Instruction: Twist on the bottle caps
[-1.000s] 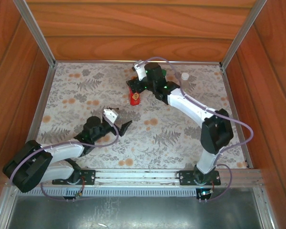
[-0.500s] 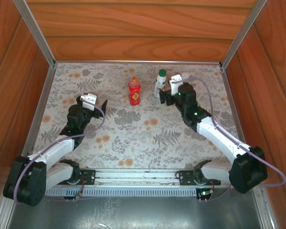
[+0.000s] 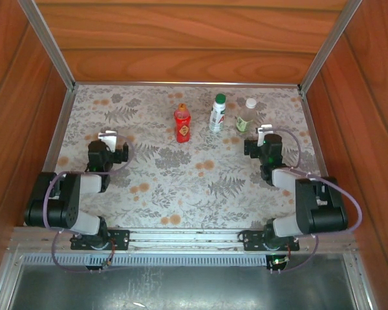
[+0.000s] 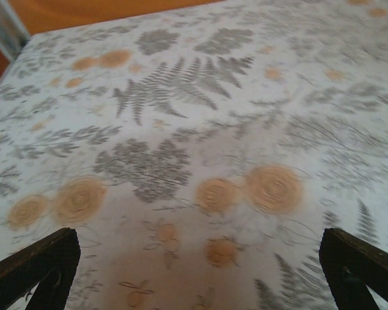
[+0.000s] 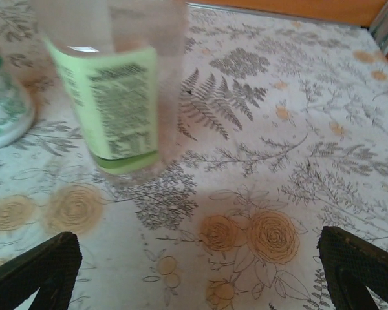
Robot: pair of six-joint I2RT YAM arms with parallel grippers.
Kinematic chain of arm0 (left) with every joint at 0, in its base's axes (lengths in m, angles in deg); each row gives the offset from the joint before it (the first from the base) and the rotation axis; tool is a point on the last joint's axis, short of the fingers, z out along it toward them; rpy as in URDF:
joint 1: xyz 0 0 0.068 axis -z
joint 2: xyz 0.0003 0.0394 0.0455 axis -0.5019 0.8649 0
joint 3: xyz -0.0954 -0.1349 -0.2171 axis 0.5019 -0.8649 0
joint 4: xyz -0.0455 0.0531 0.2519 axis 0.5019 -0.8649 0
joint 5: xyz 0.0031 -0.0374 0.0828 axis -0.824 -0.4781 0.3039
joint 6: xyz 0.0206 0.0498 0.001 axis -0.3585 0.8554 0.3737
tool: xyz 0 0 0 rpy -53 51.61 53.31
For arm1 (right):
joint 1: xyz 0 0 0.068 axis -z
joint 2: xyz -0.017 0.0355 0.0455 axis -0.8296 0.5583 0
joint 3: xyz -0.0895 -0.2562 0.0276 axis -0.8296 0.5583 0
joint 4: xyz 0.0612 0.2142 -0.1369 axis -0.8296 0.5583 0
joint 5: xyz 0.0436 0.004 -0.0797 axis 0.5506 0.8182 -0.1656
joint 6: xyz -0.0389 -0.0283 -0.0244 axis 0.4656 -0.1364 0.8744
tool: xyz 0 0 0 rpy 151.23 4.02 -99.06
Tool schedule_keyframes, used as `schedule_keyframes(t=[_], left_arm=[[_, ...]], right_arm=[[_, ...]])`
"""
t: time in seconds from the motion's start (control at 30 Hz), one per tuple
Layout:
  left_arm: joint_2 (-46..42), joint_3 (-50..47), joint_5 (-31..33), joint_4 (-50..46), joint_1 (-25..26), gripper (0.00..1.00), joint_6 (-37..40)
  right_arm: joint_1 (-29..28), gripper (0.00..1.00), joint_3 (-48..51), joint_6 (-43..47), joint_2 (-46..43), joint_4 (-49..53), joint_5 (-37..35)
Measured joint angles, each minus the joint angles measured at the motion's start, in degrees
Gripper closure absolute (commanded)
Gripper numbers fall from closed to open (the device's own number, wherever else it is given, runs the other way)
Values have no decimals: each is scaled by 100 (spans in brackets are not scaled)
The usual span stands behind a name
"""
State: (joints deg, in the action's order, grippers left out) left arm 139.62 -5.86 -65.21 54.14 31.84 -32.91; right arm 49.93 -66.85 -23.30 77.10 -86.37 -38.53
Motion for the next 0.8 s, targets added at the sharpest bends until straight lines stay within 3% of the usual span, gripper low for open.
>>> schedule_keyframes(t=[0.1,0.27,0.8], left_arm=[[468,87,-70,431,-216,0,-157],[654,297,76,411,-247,0,-424],[649,422,282,409,-249,0,-575]], right_arm=[[299,0,46,-129,459,-540,385],[472,0,4,-297,557,-608,815],[472,0,-22,-367,555,-638,1029]])
